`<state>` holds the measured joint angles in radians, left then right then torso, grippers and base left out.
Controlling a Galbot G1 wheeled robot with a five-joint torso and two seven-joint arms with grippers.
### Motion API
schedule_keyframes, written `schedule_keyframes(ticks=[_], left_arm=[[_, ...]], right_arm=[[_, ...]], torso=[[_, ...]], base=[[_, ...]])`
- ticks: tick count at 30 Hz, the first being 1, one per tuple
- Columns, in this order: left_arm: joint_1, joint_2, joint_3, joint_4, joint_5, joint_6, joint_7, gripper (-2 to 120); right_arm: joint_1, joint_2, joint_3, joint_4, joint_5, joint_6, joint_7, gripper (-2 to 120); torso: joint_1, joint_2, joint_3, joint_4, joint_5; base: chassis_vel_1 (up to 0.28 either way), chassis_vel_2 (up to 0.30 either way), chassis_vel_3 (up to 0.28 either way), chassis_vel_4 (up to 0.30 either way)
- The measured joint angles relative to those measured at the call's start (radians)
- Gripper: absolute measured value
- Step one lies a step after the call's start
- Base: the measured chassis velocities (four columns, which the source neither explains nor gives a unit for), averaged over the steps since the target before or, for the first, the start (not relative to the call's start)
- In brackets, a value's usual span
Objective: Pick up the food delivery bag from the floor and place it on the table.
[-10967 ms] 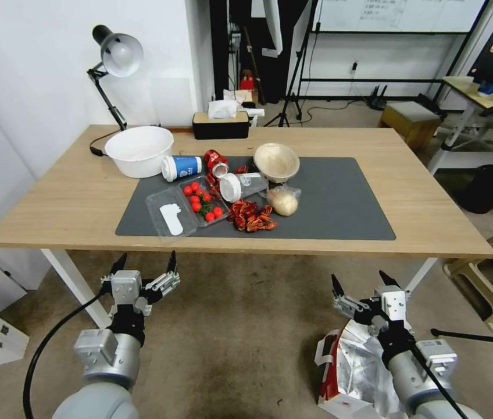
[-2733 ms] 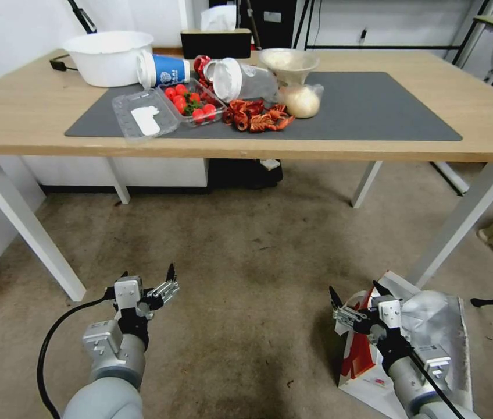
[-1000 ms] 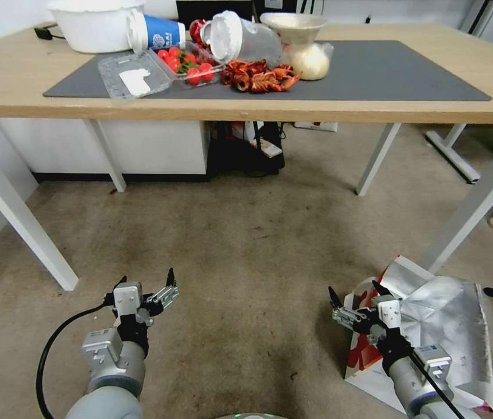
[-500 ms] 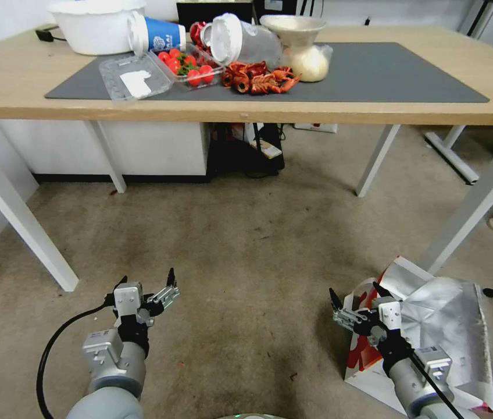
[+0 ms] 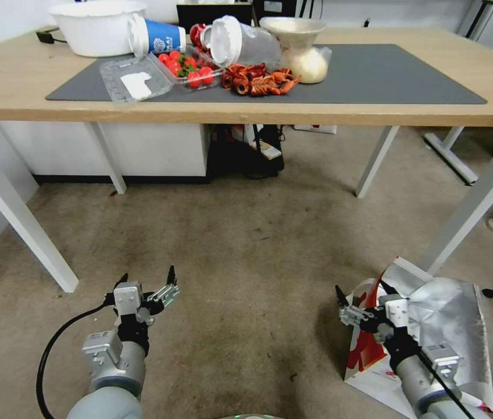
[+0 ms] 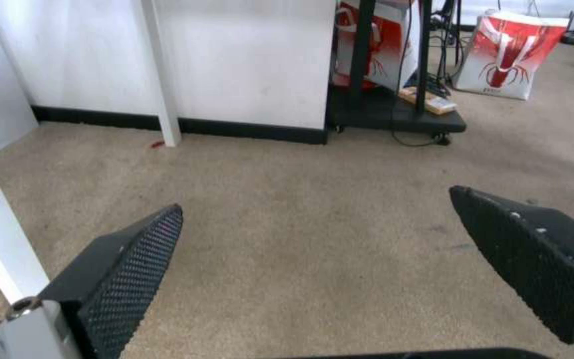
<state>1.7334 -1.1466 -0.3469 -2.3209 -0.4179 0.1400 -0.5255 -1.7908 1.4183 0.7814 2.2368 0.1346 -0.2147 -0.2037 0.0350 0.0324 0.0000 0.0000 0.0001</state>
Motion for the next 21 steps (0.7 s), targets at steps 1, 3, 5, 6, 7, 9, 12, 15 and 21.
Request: schedule_keyframes(ticks=[1,3,5,6,7,9,12,15,21], left_arm=[[0.001,0.000,0.000,0.001,0.000,0.000,0.000,100],[0.001,0.000,0.000,0.003,0.000,-0.001,0.001,100],[0.001,-0.001,0.000,0.005,0.002,-0.003,0.003,100],[0.001,-0.001,0.000,0.005,0.002,-0.003,0.003,100],[0.002,-0.002,0.001,0.005,0.002,-0.003,0.003,100],[0.002,-0.002,0.001,0.006,0.003,-0.003,0.003,100],[0.002,-0.002,0.001,0.007,0.003,-0.003,0.003,100],[0.001,-0.003,0.002,0.007,0.003,-0.003,0.004,100],[0.000,-0.005,0.003,0.011,0.003,-0.007,0.004,100]], right_arm=[[0.000,-0.013,0.021,-0.004,0.011,-0.001,0.000,100],[0.001,-0.031,0.050,-0.010,0.027,-0.002,0.001,100],[0.001,-0.065,0.102,-0.015,0.065,-0.003,0.008,100],[0.001,-0.065,0.102,-0.015,0.065,-0.003,0.008,100],[0.000,-0.077,0.121,-0.014,0.080,-0.006,0.010,100],[0.000,-0.087,0.139,-0.012,0.091,-0.010,0.011,100],[0.000,-0.094,0.149,-0.010,0.098,-0.013,0.012,100],[-0.001,-0.102,0.161,-0.007,0.107,-0.019,0.013,100],[0.004,-0.135,0.206,-0.011,0.121,-0.033,0.015,100]], torso=[[0.000,0.000,0.000,0.0000,0.0000],[0.000,0.000,0.000,0.0000,0.0001],[0.000,0.001,0.000,0.0000,0.0003],[0.000,0.001,0.000,0.0000,0.0003],[0.000,0.001,0.000,0.0000,0.0003],[0.000,0.001,0.000,0.0000,0.0001],[0.000,0.001,0.000,0.0000,-0.0001],[0.000,0.001,0.000,0.0000,-0.0005],[0.000,0.001,0.000,0.0001,0.0005]], base=[[0.000,0.000,0.000,0.000],[0.000,0.000,0.000,0.000],[0.000,0.000,0.000,0.000],[0.000,0.000,0.000,0.000],[0.000,0.000,0.000,0.000],[0.000,0.000,0.000,0.000],[0.000,0.000,0.000,0.000],[0.000,0.000,0.000,0.000],[0.000,0.000,0.000,0.000]])
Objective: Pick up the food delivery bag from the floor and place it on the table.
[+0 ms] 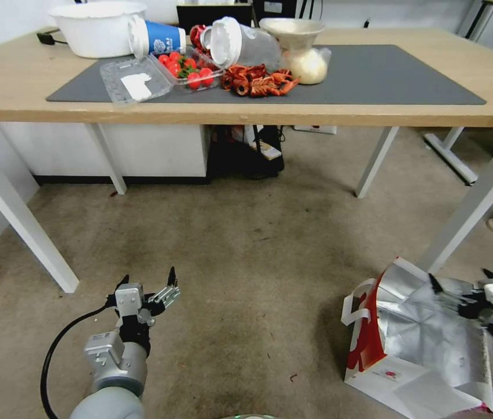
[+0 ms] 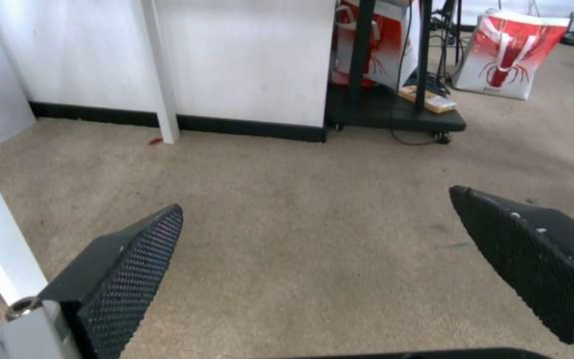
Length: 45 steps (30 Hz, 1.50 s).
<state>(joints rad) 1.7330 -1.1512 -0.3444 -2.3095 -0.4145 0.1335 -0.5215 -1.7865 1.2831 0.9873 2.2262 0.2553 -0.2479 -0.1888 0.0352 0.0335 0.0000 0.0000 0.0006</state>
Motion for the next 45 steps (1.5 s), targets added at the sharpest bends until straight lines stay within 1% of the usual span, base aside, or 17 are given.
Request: schedule_keyframes(ticks=[3,6,9,10,11,15,20,22,24,26,29,32,33,37,40,42,45], left_arm=[[-0.003,-0.003,0.001,0.004,0.000,-0.003,0.000,100],[-0.005,-0.006,0.002,0.008,0.000,-0.006,0.000,100],[-0.005,-0.007,0.003,0.008,0.001,-0.007,0.000,100],[-0.005,-0.007,0.007,0.010,0.003,-0.009,0.000,100],[-0.005,-0.007,0.007,0.010,0.003,-0.009,0.000,100],[-0.007,-0.006,0.012,0.013,0.004,-0.012,0.001,100],[-0.007,0.000,0.010,0.004,-0.001,-0.012,0.004,100],[-0.005,0.005,0.006,0.003,-0.002,-0.013,0.003,100],[-0.005,0.006,0.005,0.003,-0.002,-0.013,0.003,100],[-0.008,0.011,-0.006,0.003,-0.010,-0.010,-0.001,100],[-0.005,0.013,-0.008,0.003,-0.012,-0.010,-0.003,100],[-0.003,0.019,-0.007,0.006,-0.013,-0.005,-0.002,100],[-0.003,0.019,-0.007,0.006,-0.013,-0.005,-0.002,100],[0.001,0.022,-0.006,0.006,-0.012,-0.005,-0.002,100],[0.005,0.019,-0.006,0.004,-0.008,-0.007,-0.002,100],[0.005,0.016,-0.006,0.003,-0.007,-0.008,-0.002,100],[0.010,0.010,-0.008,0.001,0.007,-0.008,0.004,100]], right_arm=[[0.006,-0.030,0.039,-0.018,0.001,-0.008,0.001,100],[0.007,-0.066,0.086,-0.048,0.003,-0.035,0.002,100],[0.007,-0.076,0.099,-0.057,0.006,-0.050,0.005,100],[0.008,-0.103,0.121,-0.083,0.028,-0.081,0.018,100],[0.008,-0.103,0.121,-0.083,0.028,-0.081,0.018,100],[0.040,-0.154,0.143,-0.159,0.052,-0.152,0.046,100],[0.114,-0.193,0.106,-0.233,0.045,-0.181,0.063,100],[0.167,-0.215,0.075,-0.287,0.009,-0.190,0.083,100],[0.180,-0.219,0.067,-0.303,-0.009,-0.190,0.092,100],[0.223,-0.223,0.044,-0.338,-0.042,-0.238,0.139,100],[0.243,-0.224,0.029,-0.370,-0.041,-0.261,0.140,100],[0.282,-0.230,-0.003,-0.456,0.017,-0.281,0.123,100],[0.282,-0.230,-0.003,-0.456,0.017,-0.281,0.123,100],[0.312,-0.228,-0.031,-0.522,0.042,-0.272,0.099,93],[0.320,-0.222,-0.038,-0.541,0.043,-0.270,0.092,79],[0.319,-0.220,-0.039,-0.545,0.042,-0.266,0.089,76],[0.312,-0.219,-0.039,-0.546,0.042,-0.244,0.069,63]], torso=[[0.000,0.000,0.000,0.0000,-0.0012],[0.000,0.000,0.000,0.0000,0.0004],[0.000,0.000,0.000,0.0000,-0.0002],[0.000,0.000,0.000,-0.0003,-0.0008],[0.000,0.000,0.000,-0.0003,-0.0008],[0.000,0.001,0.000,-0.0002,-0.0005],[0.000,0.001,0.000,0.0000,-0.0006],[0.000,0.001,0.000,0.0003,-0.0004],[0.000,0.001,0.000,0.0002,-0.0005],[0.000,0.001,0.000,0.0000,-0.0007],[0.000,0.001,0.000,-0.0001,-0.0006],[0.000,0.001,0.000,0.0000,-0.0006],[0.000,0.001,0.000,0.0000,-0.0006],[0.000,0.001,0.000,0.0000,-0.0005],[0.000,0.001,0.000,0.0000,-0.0006],[0.000,0.001,0.000,-0.0001,-0.0005],[0.000,0.002,0.000,-0.0001,-0.0006]], base=[[0.000,0.000,0.000,0.000],[0.000,0.000,0.000,0.000],[0.000,0.000,0.000,0.000],[0.000,0.000,0.000,0.000],[0.000,0.000,0.000,0.000],[0.000,0.000,0.000,0.000],[0.000,0.000,0.000,0.000],[0.000,0.000,0.000,0.000],[0.000,0.000,0.000,0.000],[0.000,0.000,0.000,0.000],[0.000,0.000,0.000,0.000],[0.000,0.000,0.000,0.000],[0.000,0.000,0.000,0.000],[0.000,0.000,0.000,0.000],[0.000,0.000,0.000,0.000],[0.000,0.000,0.000,0.000],[0.000,0.000,0.000,0.000]])
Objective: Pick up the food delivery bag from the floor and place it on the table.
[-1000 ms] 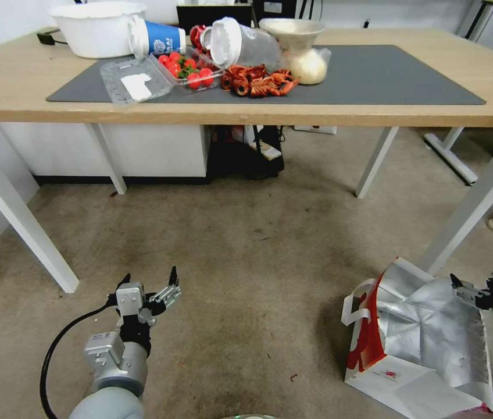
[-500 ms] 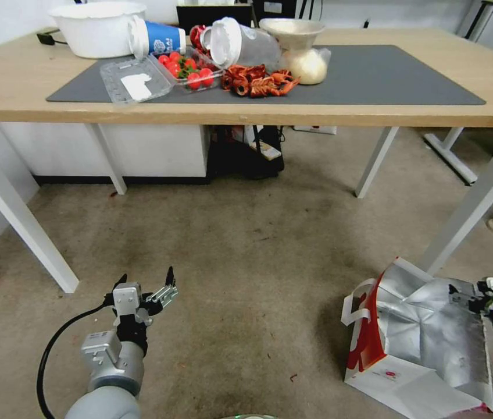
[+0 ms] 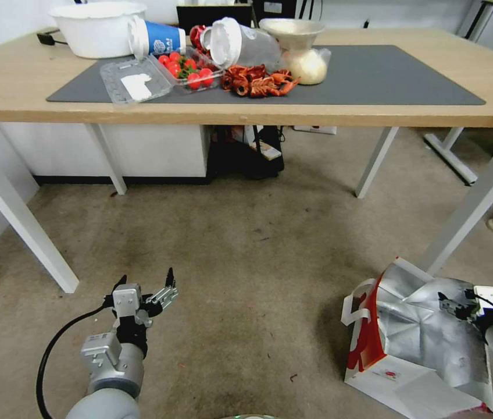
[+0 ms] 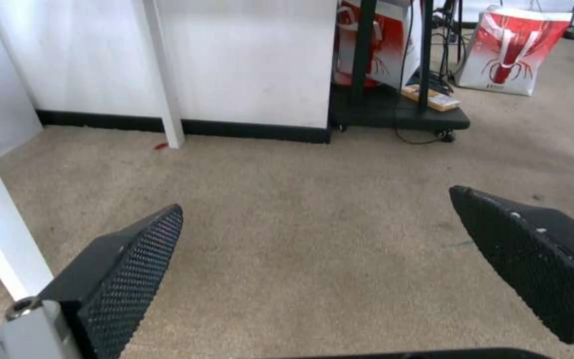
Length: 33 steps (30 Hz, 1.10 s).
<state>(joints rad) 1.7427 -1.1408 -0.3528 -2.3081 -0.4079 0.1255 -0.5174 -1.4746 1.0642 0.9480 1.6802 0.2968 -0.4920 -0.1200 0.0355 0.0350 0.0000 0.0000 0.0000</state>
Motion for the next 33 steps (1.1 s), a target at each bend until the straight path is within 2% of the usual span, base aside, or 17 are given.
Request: schedule_keyframes(ticks=[1,3,5,8,9,13,16,18,19,21,22,24,25,28,30,32,33], left_arm=[[0.000,0.000,0.000,0.000,0.000,0.000,0.000,100],[0.002,-0.005,0.000,-0.001,0.006,0.000,0.002,100],[0.003,-0.006,0.000,-0.002,0.007,0.000,0.002,100],[0.004,-0.007,-0.002,-0.005,0.007,-0.002,0.001,100],[0.004,-0.007,-0.002,-0.005,0.007,-0.002,0.001,100],[0.005,-0.006,-0.005,-0.006,0.007,-0.005,0.000,100],[0.004,-0.005,-0.005,-0.007,0.007,-0.007,-0.001,100],[0.004,-0.004,-0.005,-0.007,0.007,-0.007,-0.001,100],[0.004,-0.004,-0.006,-0.007,0.006,-0.008,-0.001,100],[0.003,-0.003,-0.007,-0.007,0.004,-0.007,-0.001,100],[0.003,-0.003,-0.007,-0.007,0.004,-0.007,-0.001,100],[0.000,-0.001,-0.008,-0.007,0.002,-0.007,0.001,100],[0.000,-0.001,-0.008,-0.007,0.002,-0.007,0.001,100],[-0.001,0.000,-0.008,-0.007,0.002,-0.007,0.002,100],[-0.002,0.001,-0.008,-0.007,0.001,-0.007,0.004,100],[-0.003,0.001,-0.008,-0.006,0.001,-0.007,0.005,100],[-0.003,0.001,-0.007,-0.005,0.001,-0.007,0.006,100]], right_arm=[[0.000,0.000,0.000,0.000,0.000,0.000,0.000,63],[-0.001,0.000,0.000,0.000,0.000,0.007,-0.007,51],[-0.001,0.000,0.000,0.000,0.000,0.008,-0.009,47],[-0.002,-0.001,0.000,-0.002,-0.001,0.008,-0.010,34],[-0.002,-0.001,0.000,-0.002,-0.001,0.008,-0.010,34],[-0.002,0.001,0.000,-0.002,-0.003,0.008,-0.010,16],[-0.005,0.003,0.000,0.001,-0.004,0.009,-0.011,7],[-0.005,0.004,0.000,0.002,-0.004,0.009,-0.012,6],[-0.009,0.005,0.000,0.006,-0.003,0.020,-0.017,0],[-0.023,0.006,0.000,0.017,0.013,0.078,-0.050,0],[-0.023,0.006,0.000,0.017,0.013,0.078,-0.050,0],[-0.046,0.006,0.001,0.041,0.039,0.193,-0.126,0],[-0.052,0.007,0.004,0.049,0.044,0.219,-0.151,0],[-0.059,0.007,0.007,0.058,0.051,0.247,-0.181,0],[-0.069,0.008,0.013,0.072,0.070,0.302,-0.254,0],[-0.070,0.009,0.016,0.075,0.077,0.320,-0.281,0],[-0.072,0.011,0.022,0.078,0.088,0.352,-0.339,0]], torso=[[0.000,0.000,0.000,0.0000,0.0000],[0.000,0.000,0.000,0.0000,0.0000],[0.000,0.000,0.000,0.0000,0.0000],[0.000,0.000,0.000,0.0000,0.0000],[0.000,0.000,0.000,0.0000,0.0000],[0.000,0.000,0.000,0.0000,-0.0001],[0.000,0.000,0.000,0.0000,0.0000],[0.000,0.000,0.000,0.0000,0.0000],[0.000,0.000,0.000,0.0000,0.0000],[0.000,0.000,0.000,0.0001,0.0001],[0.000,0.000,0.000,0.0001,0.0001],[0.000,0.000,0.000,0.0000,0.0000],[0.000,0.000,0.000,0.0001,0.0001],[0.000,0.000,0.000,0.0001,0.0000],[0.000,0.000,0.000,0.0000,-0.0001],[0.000,0.000,0.000,-0.0001,-0.0001],[0.000,0.000,0.000,0.0000,-0.0002]], base=[[0.000,0.000,0.000,0.000],[0.000,0.000,0.000,0.000],[0.000,0.000,0.000,0.000],[0.000,0.000,0.000,0.000],[0.000,0.000,0.000,0.000],[0.000,0.000,0.000,0.000],[0.000,0.000,0.000,0.000],[0.000,0.000,0.000,0.000],[0.000,0.000,0.000,0.000],[0.000,0.000,0.000,0.000],[0.000,0.000,0.000,0.000],[0.000,0.000,0.000,0.000],[0.000,0.000,0.000,0.000],[0.000,0.000,0.000,0.000],[0.000,0.000,0.000,0.000],[0.000,0.000,0.000,0.000],[0.000,0.000,0.000,0.000]])
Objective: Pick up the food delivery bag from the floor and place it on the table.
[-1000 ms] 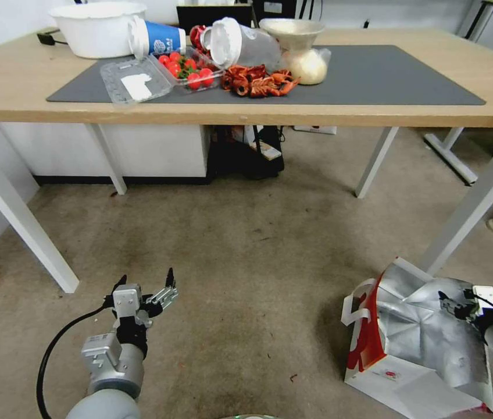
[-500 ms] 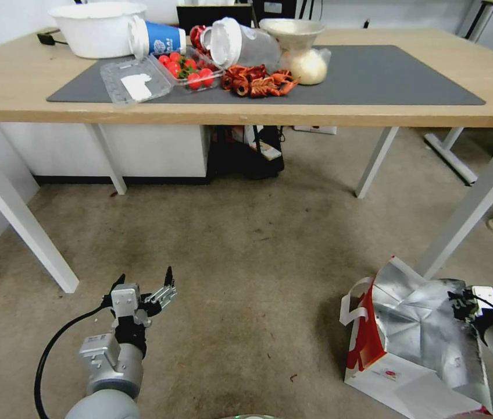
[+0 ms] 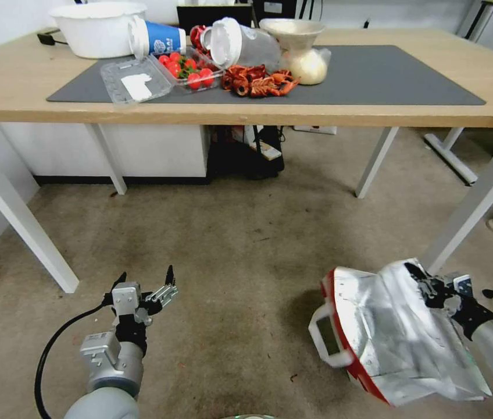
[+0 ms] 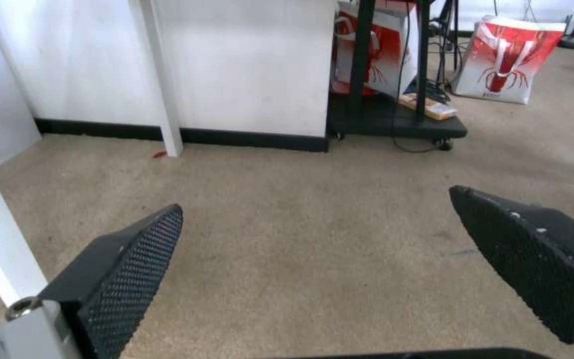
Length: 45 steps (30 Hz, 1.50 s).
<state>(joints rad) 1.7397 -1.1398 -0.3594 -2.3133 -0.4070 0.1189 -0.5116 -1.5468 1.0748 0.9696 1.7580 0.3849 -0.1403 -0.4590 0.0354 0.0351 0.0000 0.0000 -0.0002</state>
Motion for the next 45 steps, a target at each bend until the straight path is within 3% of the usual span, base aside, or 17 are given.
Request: schedule_keyframes(ticks=[2,3,6,7,9,12,14,23,27,45], left_arm=[[-0.002,0.002,0.003,0.002,-0.001,0.000,0.000,100],[-0.002,0.002,0.003,0.002,-0.001,0.000,0.000,100],[-0.005,0.005,-0.001,0.002,-0.003,-0.001,0.000,100],[-0.005,0.005,-0.001,0.002,-0.003,-0.001,0.000,100],[-0.004,0.001,-0.002,0.002,-0.003,-0.004,-0.001,100],[-0.003,-0.004,-0.001,0.000,0.000,-0.009,-0.001,100],[0.002,-0.003,0.000,-0.005,0.005,-0.015,-0.001,100],[0.017,-0.007,-0.007,-0.020,0.003,-0.021,-0.001,100],[0.020,-0.005,-0.011,-0.029,-0.004,-0.012,0.010,100],[0.015,-0.010,-0.017,-0.038,-0.004,0.004,0.019,100]], right_arm=[[-0.001,0.003,0.008,-0.004,0.037,0.061,-0.137,0],[-0.001,0.003,0.008,-0.004,0.037,0.061,-0.137,0],[0.026,-0.003,0.041,-0.061,0.119,0.151,-0.513,0],[0.026,-0.003,0.041,-0.061,0.119,0.151,-0.513,0],[0.050,-0.014,0.052,-0.089,0.179,0.166,-0.702,0],[0.057,-0.026,0.047,-0.090,0.272,0.156,-0.784,0],[0.059,-0.045,0.041,-0.068,0.365,0.090,-0.850,0],[0.067,-0.104,0.016,0.004,0.569,-0.050,-0.962,0],[0.072,-0.108,0.011,0.026,0.594,-0.108,-1.005,0],[0.059,-0.097,0.014,0.028,0.616,-0.164,-1.085,0]], torso=[[0.000,0.000,0.000,0.0001,0.0002],[0.000,0.000,0.000,0.0001,0.0002],[0.000,0.000,0.000,-0.0001,0.0001],[0.000,0.000,0.000,-0.0001,0.0001],[0.000,0.000,0.000,0.0001,0.0003],[0.000,0.000,0.000,0.0000,0.0001],[0.000,0.000,0.000,0.0000,0.0001],[0.000,0.000,0.000,0.0000,0.0001],[0.000,0.000,0.000,0.0000,0.0002],[0.000,0.000,0.000,-0.0001,0.0002]], base=[[0.000,0.000,0.000,0.000],[0.000,0.000,0.000,0.000],[0.000,0.000,0.000,0.000],[0.000,0.000,0.000,0.000],[0.000,0.000,0.000,0.000],[0.000,0.000,0.000,0.000],[0.000,0.000,0.000,0.000],[0.000,0.000,0.000,0.000],[0.000,0.000,0.000,0.000],[0.000,0.000,0.000,0.000]])
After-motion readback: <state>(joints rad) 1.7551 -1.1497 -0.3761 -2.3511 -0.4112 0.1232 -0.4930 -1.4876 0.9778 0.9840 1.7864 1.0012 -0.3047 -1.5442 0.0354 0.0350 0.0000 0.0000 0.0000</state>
